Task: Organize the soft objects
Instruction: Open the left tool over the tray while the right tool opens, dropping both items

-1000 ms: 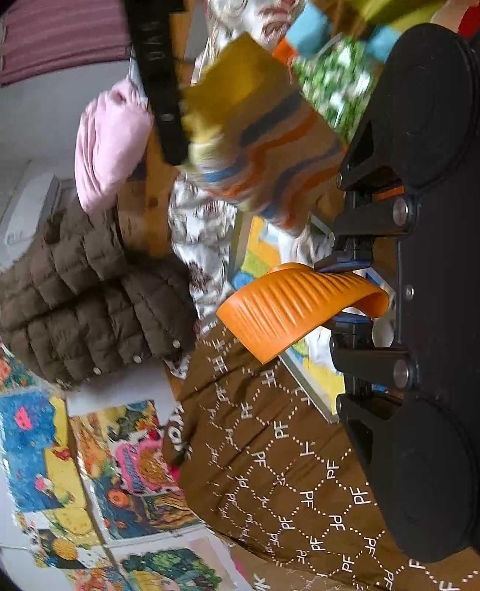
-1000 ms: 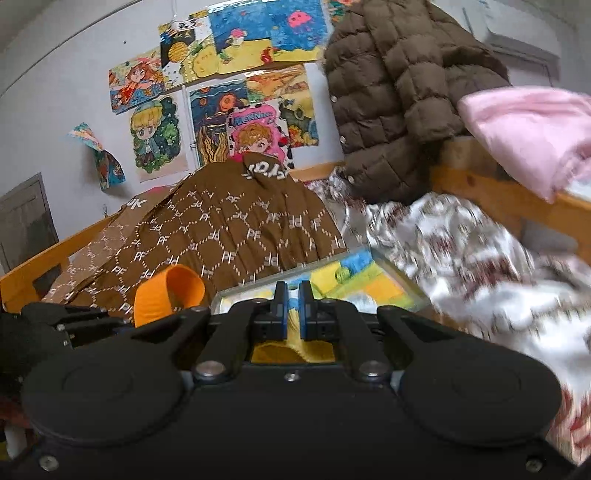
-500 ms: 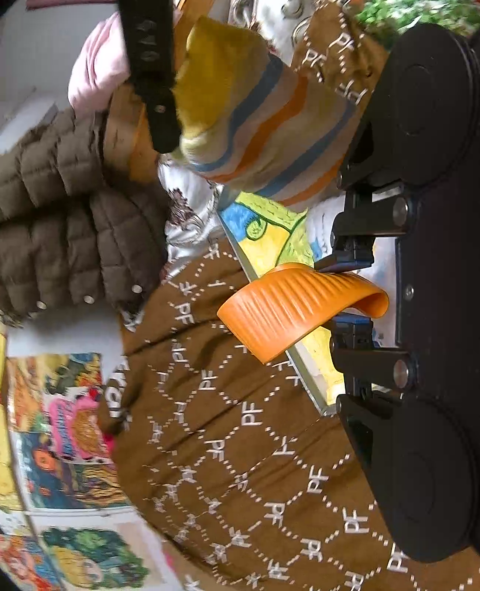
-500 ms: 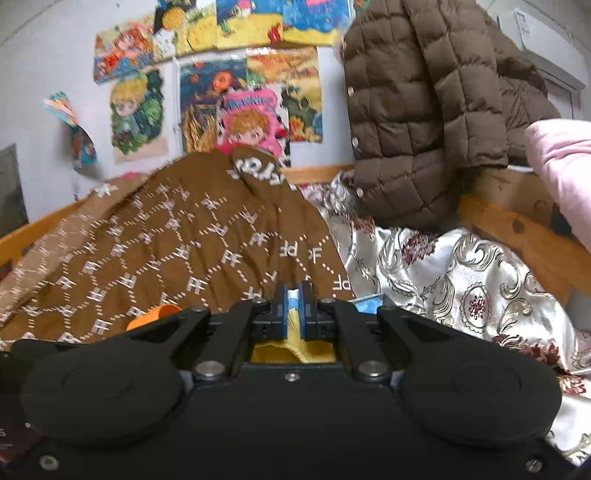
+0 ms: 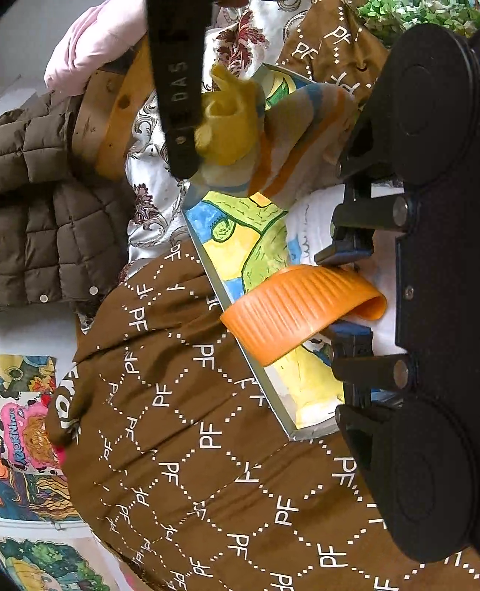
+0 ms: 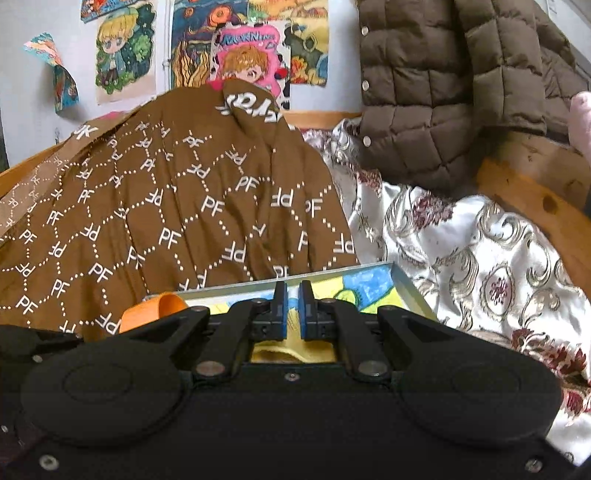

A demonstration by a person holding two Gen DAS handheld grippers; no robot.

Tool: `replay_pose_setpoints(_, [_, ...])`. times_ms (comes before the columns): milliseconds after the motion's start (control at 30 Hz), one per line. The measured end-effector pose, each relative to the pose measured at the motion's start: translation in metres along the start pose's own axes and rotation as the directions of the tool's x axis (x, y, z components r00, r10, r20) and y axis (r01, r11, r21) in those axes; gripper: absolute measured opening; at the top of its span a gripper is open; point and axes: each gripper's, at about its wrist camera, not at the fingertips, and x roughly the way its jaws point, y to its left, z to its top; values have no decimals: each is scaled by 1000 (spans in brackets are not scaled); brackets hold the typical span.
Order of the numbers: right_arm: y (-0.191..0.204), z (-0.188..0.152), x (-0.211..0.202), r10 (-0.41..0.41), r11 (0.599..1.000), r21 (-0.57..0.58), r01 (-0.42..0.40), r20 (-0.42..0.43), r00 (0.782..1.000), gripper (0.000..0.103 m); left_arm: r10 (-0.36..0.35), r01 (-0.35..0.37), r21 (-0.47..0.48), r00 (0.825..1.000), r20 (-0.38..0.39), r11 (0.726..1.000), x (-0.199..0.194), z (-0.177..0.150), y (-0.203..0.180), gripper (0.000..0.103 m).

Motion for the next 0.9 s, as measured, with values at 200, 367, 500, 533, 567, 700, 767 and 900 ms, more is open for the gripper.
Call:
replay_pose_setpoints(200, [-24, -8, 6, -4, 998, 64, 6, -32, 999, 12, 4, -4, -47, 1000, 0, 999, -11, -3, 0, 69])
replay_pose_setpoints(367, [-43, -17, -7, -2, 993, 115, 5, -29, 1000, 42, 21, -19, -67, 999, 33, 998, -40, -10, -4, 83])
replay_pose_setpoints(500, [-52, -25, -38, 11, 992, 126, -12, 9, 1000, 56, 24, -17, -84, 996, 89, 996, -74, -19, -10, 88])
replay_pose_setpoints(533, [-53, -28, -47, 12, 993, 119, -14, 18, 1000, 57, 25, -16, -87, 995, 101, 996, -84, -22, -12, 88])
replay_pose_setpoints(567, [-53, -32, -55, 13, 993, 115, -16, 26, 1000, 60, 26, -16, -92, 993, 112, 996, -94, -26, -14, 88])
replay_pose_setpoints(700, [-54, -49, -97, 39, 992, 119, -45, 58, 998, 70, 33, -20, -86, 988, 152, 996, -137, -42, -26, 90])
replay_pose_setpoints(767, [-53, -62, -120, 49, 992, 112, -57, 71, 996, 76, 39, -23, -93, 984, 173, 995, -162, -53, -32, 91])
replay_pose_setpoints(900, [-48, -90, -165, 70, 989, 124, -82, 101, 992, 90, 51, -26, -117, 975, 217, 993, -213, -77, -42, 93])
